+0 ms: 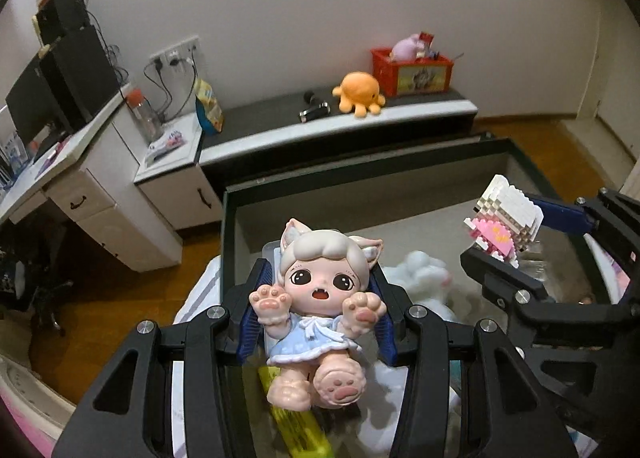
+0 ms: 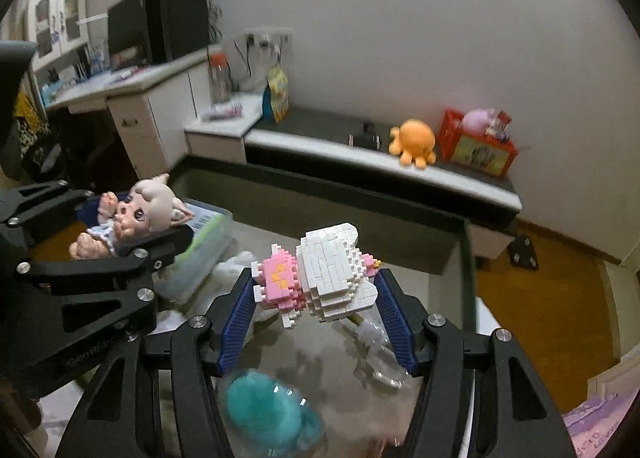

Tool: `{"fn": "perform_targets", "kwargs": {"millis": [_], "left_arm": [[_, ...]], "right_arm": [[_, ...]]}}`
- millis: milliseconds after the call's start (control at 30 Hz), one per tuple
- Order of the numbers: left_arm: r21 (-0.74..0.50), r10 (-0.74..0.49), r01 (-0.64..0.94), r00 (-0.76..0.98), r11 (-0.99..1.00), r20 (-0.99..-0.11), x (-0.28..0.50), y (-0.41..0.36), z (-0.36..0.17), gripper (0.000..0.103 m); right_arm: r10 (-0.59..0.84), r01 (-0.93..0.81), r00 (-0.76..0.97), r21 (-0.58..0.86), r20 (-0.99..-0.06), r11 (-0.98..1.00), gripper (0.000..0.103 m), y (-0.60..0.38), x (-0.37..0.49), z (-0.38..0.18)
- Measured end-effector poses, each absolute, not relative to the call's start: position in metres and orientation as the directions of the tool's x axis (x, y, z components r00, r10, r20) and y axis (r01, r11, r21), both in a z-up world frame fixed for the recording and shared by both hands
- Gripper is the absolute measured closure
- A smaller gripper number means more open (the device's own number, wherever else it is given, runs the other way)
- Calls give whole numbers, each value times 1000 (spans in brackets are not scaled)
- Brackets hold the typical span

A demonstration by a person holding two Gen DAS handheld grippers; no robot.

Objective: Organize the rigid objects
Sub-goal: 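Lift the doll and block figure and carry them over the pink box, then open both tools to drop the doll and block figure inside, then withdraw both tools from the box toward the remaining items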

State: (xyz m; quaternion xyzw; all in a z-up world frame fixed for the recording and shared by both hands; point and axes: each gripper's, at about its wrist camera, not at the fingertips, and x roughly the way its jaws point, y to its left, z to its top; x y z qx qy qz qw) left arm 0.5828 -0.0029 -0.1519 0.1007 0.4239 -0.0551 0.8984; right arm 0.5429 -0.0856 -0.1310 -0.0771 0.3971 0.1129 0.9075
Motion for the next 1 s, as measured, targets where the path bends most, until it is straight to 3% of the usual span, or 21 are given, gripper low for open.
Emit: {"fn": "perform_targets", "kwargs": {"millis": [233,333,367,433,633,800,1000], "left_arm": [[151,11,172,622,973,-783,599,-5,-161,53],[176,49,135,643,975,-765,598,2,-156,28],[167,42,126,663,978,-748,593,6,-150,25],[140,18,123,683,983,-730,582,11,-139,13],[103,-42,126,807,987,-588,523,21,-87,1],[129,-45,112,898,985,-437,441,23,-51,0],[201,-9,76,949,977,-316,344,11,-41,0]], "right_arm": [[93,-231,628,-71,-772,970,38,-91,566,-141],[74,-200,625,-68,-777,978,27,-96,566,-140],[67,-189,628,-68,-775,980,21,-98,565,-139],[85,-182,641,-43,-763,982,20,-106,560,-130],[165,-205,716,23,-679,979,20,-118,514,-86],[211,-243,803,16,-557,970,20,-121,435,-45],[240,-259,864,19,-443,966,18,-123,341,-22]]}}
